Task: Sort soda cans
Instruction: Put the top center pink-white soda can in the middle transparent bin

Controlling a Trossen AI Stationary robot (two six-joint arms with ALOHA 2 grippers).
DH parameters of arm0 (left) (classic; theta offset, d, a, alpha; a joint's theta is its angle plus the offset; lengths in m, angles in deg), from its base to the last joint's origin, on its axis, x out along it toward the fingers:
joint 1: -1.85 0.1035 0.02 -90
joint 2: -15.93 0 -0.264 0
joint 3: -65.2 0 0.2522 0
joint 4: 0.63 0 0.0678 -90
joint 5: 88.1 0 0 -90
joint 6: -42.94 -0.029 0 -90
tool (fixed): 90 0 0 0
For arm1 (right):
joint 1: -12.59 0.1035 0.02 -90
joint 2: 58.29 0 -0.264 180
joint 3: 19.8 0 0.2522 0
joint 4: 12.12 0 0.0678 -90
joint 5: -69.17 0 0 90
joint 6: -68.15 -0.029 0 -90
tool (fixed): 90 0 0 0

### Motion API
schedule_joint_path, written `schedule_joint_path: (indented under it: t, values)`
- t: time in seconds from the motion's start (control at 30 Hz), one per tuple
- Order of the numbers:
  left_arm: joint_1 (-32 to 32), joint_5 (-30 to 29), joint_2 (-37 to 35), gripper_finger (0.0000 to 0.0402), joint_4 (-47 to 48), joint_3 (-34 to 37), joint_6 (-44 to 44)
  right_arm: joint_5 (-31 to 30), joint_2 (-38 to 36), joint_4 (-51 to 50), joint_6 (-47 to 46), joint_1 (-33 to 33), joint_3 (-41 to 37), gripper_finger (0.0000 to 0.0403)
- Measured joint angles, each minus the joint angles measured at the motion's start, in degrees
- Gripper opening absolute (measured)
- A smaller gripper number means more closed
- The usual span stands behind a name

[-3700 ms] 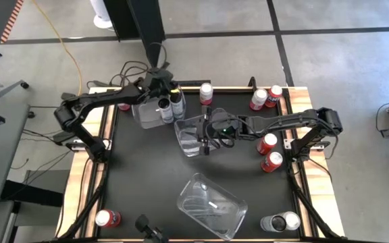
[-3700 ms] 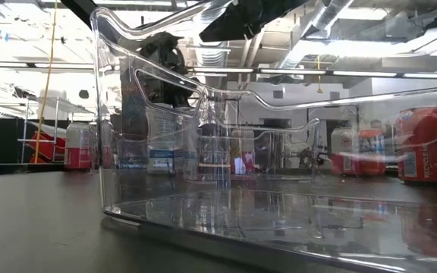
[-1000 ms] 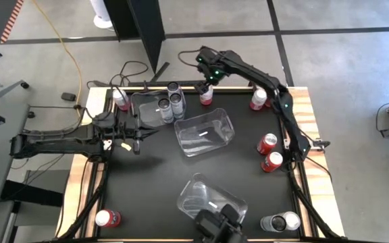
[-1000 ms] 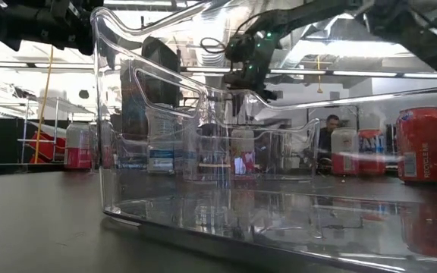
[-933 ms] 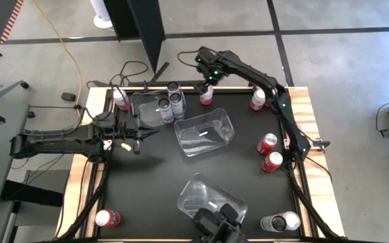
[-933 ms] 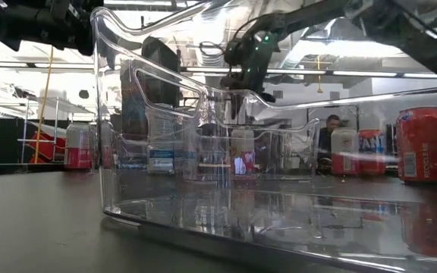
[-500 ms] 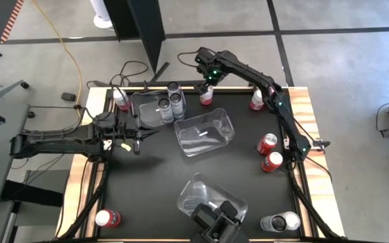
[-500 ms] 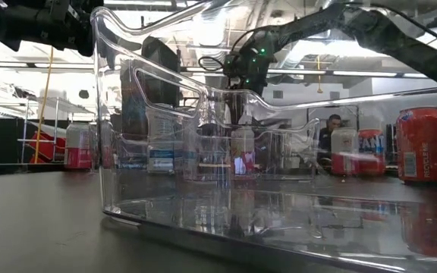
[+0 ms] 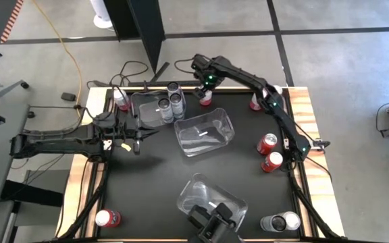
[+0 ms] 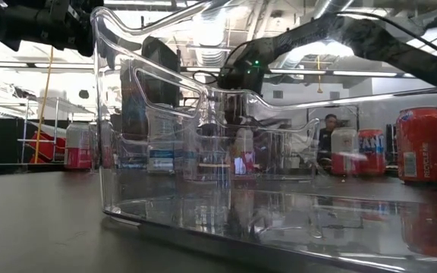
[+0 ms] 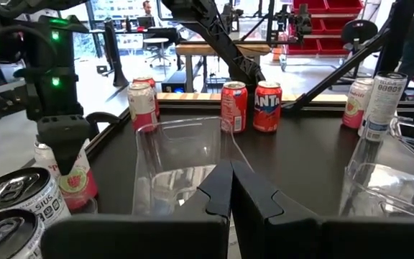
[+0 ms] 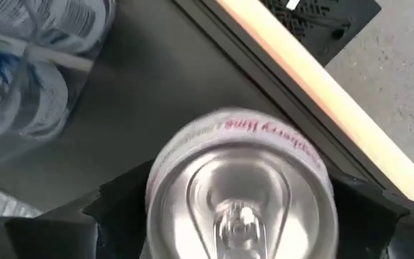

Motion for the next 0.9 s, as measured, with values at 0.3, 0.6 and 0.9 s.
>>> schedule_joint_path:
  t: [0.3,0.6,0.9]
  values:
    - [0.11,-0.38,0.00,0.0000,0.70,0.00,-0.48,0.06,1.19,3.03,0.26,-0.09,0.13,0.0329]
    - [0.11,-0.51,0.00,0.0000,0.70,0.00,-0.53,-0.68,1.10,2.54,1.09,0.98,0.13,0.0301]
    - [0.11,-0.51,0.00,0.0000,0.70,0.00,-0.42,-0.74,0.23,-0.90,1.56,3.00,-0.01,0.0301]
